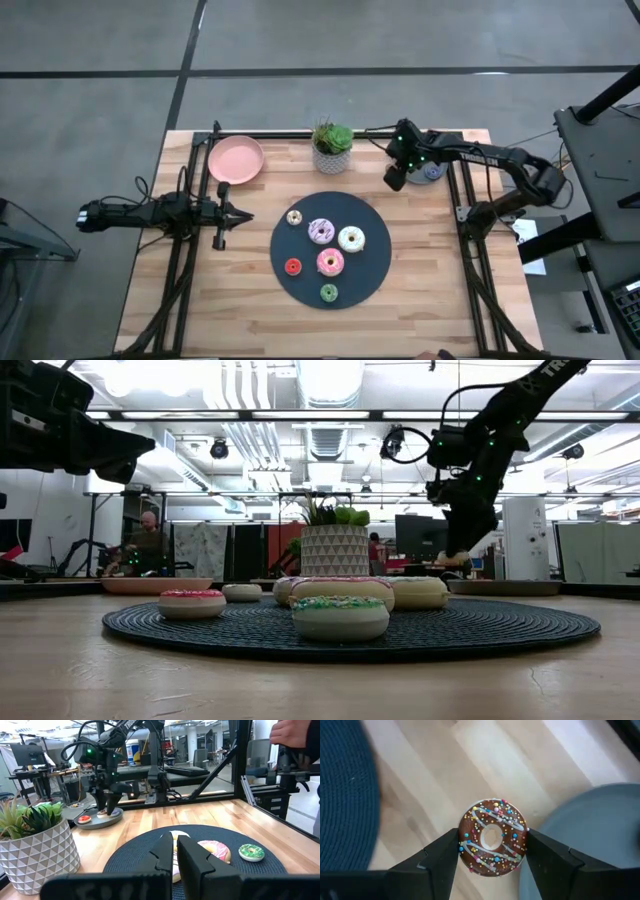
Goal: Pick & Place donuts
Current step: Put the small brown donut on the gray plate
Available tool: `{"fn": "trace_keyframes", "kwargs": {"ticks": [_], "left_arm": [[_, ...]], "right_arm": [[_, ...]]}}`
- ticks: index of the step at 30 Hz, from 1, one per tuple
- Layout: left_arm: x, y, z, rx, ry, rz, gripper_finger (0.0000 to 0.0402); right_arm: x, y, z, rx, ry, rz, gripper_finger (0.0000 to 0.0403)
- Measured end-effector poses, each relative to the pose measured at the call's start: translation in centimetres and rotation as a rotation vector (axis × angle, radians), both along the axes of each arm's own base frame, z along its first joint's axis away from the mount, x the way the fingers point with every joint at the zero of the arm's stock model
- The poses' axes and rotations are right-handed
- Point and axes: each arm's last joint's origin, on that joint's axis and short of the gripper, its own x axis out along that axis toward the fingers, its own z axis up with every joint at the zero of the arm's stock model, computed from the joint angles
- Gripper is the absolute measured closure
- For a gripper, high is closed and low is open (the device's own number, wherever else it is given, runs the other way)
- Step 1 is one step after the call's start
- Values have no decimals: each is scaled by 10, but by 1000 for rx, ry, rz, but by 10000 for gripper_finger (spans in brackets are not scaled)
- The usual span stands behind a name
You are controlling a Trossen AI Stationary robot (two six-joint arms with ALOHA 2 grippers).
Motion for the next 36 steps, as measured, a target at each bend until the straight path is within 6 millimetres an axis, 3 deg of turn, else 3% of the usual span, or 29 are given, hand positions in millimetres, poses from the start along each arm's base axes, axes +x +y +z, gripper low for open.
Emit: {"fn": "trace_keyframes", "kwargs": {"ticks": [22, 36], "left_arm": [[0, 0, 0, 0, 0, 0, 402], [0, 0, 0, 0, 0, 1, 402]], "right_arm": [[-33, -21, 1, -64, 148, -298, 193], [-52, -30, -6, -66, 205, -334, 193]]}}
